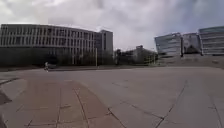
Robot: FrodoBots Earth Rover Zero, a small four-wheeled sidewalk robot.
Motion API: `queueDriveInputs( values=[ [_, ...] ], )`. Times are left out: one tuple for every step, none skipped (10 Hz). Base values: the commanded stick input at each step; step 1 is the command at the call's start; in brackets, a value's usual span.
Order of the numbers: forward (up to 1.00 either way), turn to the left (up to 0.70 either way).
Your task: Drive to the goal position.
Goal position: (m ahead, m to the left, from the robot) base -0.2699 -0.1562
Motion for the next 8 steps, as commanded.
queueDriveInputs(
  values=[
    [0.70,0.00],
    [0.70,0.00],
    [0.70,0.00],
    [0.70,0.00],
    [0.70,0.00],
    [0.70,0.00],
    [0.70,0.00],
    [0.70,0.00]
  ],
)
